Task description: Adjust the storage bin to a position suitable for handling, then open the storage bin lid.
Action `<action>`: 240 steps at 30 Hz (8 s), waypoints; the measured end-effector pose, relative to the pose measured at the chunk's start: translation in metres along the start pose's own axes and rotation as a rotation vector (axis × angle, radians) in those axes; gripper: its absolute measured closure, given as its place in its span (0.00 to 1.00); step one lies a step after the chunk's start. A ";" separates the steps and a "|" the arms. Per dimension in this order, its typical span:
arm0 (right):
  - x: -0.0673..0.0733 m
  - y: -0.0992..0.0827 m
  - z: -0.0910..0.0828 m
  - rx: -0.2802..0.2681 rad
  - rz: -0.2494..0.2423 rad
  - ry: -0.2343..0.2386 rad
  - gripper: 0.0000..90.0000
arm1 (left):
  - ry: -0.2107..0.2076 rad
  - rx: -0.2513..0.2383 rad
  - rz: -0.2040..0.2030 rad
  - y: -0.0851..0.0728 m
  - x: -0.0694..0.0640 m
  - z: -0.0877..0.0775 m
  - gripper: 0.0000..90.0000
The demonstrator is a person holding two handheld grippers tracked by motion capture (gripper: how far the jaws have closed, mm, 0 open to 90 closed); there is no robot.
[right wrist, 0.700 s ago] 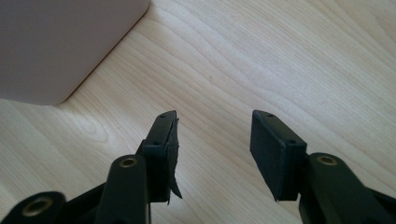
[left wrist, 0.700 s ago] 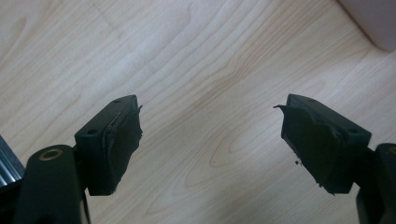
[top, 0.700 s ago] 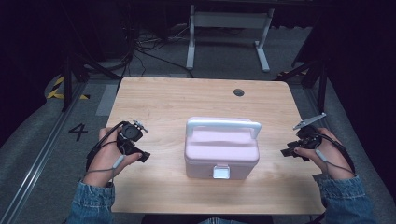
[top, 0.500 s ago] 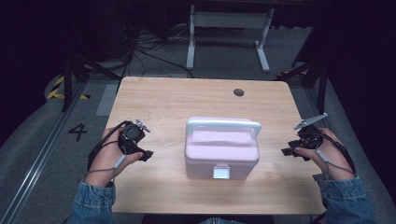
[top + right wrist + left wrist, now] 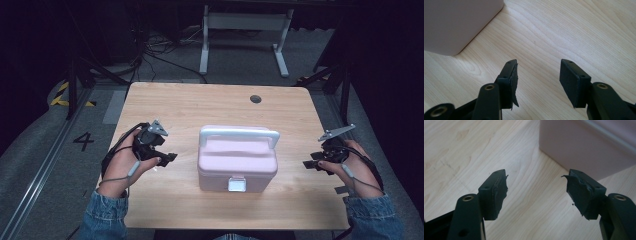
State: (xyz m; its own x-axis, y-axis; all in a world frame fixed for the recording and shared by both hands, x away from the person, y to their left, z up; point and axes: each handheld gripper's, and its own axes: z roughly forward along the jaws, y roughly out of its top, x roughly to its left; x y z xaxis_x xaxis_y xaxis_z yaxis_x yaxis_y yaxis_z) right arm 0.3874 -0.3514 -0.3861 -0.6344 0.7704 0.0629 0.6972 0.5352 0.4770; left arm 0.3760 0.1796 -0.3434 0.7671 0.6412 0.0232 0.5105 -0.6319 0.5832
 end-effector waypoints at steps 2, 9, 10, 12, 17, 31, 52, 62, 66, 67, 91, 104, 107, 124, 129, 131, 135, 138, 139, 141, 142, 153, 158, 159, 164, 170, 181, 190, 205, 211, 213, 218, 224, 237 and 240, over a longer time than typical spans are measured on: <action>0.000 -0.002 0.000 0.003 0.003 -0.002 0.56 | -0.009 -0.041 0.007 0.005 -0.002 0.000 0.36; 0.000 -0.007 -0.002 -0.012 0.018 -0.011 0.56 | -0.023 -0.069 0.053 0.014 -0.008 0.002 0.32; 0.000 -0.007 -0.003 -0.026 0.015 -0.015 0.56 | -0.035 -0.074 0.056 0.017 -0.009 0.003 0.32; 0.001 -0.009 -0.004 -0.038 0.017 -0.017 0.56 | -0.045 -0.098 0.055 0.020 -0.011 0.003 0.31; 0.002 -0.012 -0.006 -0.050 0.023 -0.026 0.56 | -0.079 -0.143 0.063 0.028 -0.015 0.006 0.29; 0.003 -0.017 -0.007 -0.066 0.033 -0.037 0.56 | -0.125 -0.345 0.009 0.044 -0.027 0.020 0.27; 0.004 -0.018 -0.004 -0.071 0.032 -0.029 0.56 | -0.106 -0.445 -0.004 0.053 -0.045 0.046 0.63; 0.005 -0.018 -0.003 -0.072 0.037 -0.025 0.56 | -0.101 -0.456 0.007 0.058 -0.050 0.036 0.87; 0.003 -0.019 -0.004 -0.077 0.036 -0.032 0.56 | -0.096 -0.455 0.006 0.061 -0.052 0.035 0.88; 0.003 -0.019 -0.004 -0.078 0.037 -0.033 0.56 | -0.099 -0.455 0.001 0.061 -0.052 0.035 0.88; -0.001 -0.022 -0.007 -0.088 0.053 -0.025 0.56 | -0.079 -0.516 -0.031 0.081 -0.035 0.020 0.79; -0.002 -0.022 -0.007 -0.093 0.055 -0.023 0.56 | -0.040 -0.503 -0.037 0.095 -0.024 0.022 0.80; -0.002 -0.022 -0.008 -0.104 0.053 -0.027 0.59 | -0.037 -0.483 -0.045 0.099 -0.022 0.021 0.80; 0.004 -0.018 -0.018 -0.186 0.013 -0.009 0.70 | -0.059 -0.469 -0.081 0.116 -0.001 0.030 0.82; 0.009 -0.015 -0.023 -0.239 0.002 0.056 0.73 | -0.059 -0.464 -0.089 0.118 0.005 0.036 0.82; 0.015 -0.011 -0.027 -0.273 -0.017 0.076 0.76 | -0.071 -0.465 -0.101 0.120 0.007 0.038 0.82; 0.022 -0.007 -0.032 -0.307 -0.039 0.079 0.78 | -0.067 -0.461 -0.106 0.123 0.010 0.038 0.81; 0.030 -0.001 -0.035 -0.353 -0.063 0.113 0.82 | -0.070 -0.465 -0.105 0.124 0.011 0.039 0.81; 0.034 0.001 -0.036 -0.383 -0.070 0.142 0.83 | -0.070 -0.465 -0.107 0.124 0.011 0.039 0.81; 0.041 0.005 -0.039 -0.424 -0.092 0.176 0.85 | -0.066 -0.472 -0.102 0.125 0.012 0.039 0.81; 0.044 0.007 -0.040 -0.443 -0.105 0.181 0.86 | -0.064 -0.470 -0.101 0.125 0.012 0.039 0.81; 0.071 0.026 -0.049 -0.616 -0.154 0.235 0.98 | -0.067 -0.475 -0.109 0.126 0.015 0.040 0.81; 0.082 0.038 -0.046 -0.685 -0.170 0.271 1.00 | -0.070 -0.472 -0.113 0.126 0.015 0.041 0.80; 0.082 0.038 -0.046 -0.685 -0.170 0.271 1.00 | -0.070 -0.471 -0.113 0.126 0.015 0.041 0.80; 0.082 0.045 -0.040 -0.714 -0.145 0.265 1.00 | -0.067 -0.459 -0.106 0.126 0.015 0.041 0.78; 0.082 0.049 -0.039 -0.744 -0.128 0.265 1.00 | -0.055 -0.449 -0.100 0.126 0.012 0.040 0.73; 0.082 0.050 -0.038 -0.749 -0.125 0.254 1.00 | -0.059 -0.483 -0.100 0.119 0.011 0.022 0.61; 0.083 0.050 -0.039 -0.748 -0.128 0.246 1.00 | -0.028 -0.543 -0.064 0.110 0.006 -0.009 0.53; 0.081 0.053 -0.039 -0.756 -0.125 0.243 1.00 | 0.016 -0.483 -0.043 0.061 0.000 -0.040 0.42; 0.080 0.055 -0.039 -0.760 -0.123 0.238 1.00 | 0.025 -0.497 -0.067 0.041 0.002 -0.041 0.36; 0.079 0.055 -0.039 -0.759 -0.122 0.235 1.00 | 0.025 -0.479 -0.055 0.035 -0.002 -0.040 0.33; 0.079 0.055 -0.039 -0.759 -0.119 0.233 1.00 | 0.028 -0.464 -0.011 0.028 -0.013 -0.031 0.30; 0.080 0.055 -0.040 -0.758 -0.119 0.233 1.00 | 0.033 -0.486 -0.006 0.028 -0.020 -0.017 0.29; 0.079 0.054 -0.037 -0.752 -0.116 0.241 1.00 | 0.023 -0.515 0.013 0.047 -0.029 0.006 0.29; 0.079 0.054 -0.037 -0.750 -0.114 0.242 1.00 | 0.023 -0.535 0.009 0.053 -0.030 0.009 0.29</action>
State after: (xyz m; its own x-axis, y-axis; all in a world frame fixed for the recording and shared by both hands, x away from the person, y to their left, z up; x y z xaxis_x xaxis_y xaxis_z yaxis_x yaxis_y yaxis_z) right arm 0.3629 -0.2743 -0.3226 -0.8035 0.5818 0.1258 0.2672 0.1638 0.9496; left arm 0.3832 0.1233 -0.3206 0.7585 0.6501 0.0447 0.2301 -0.3314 0.9150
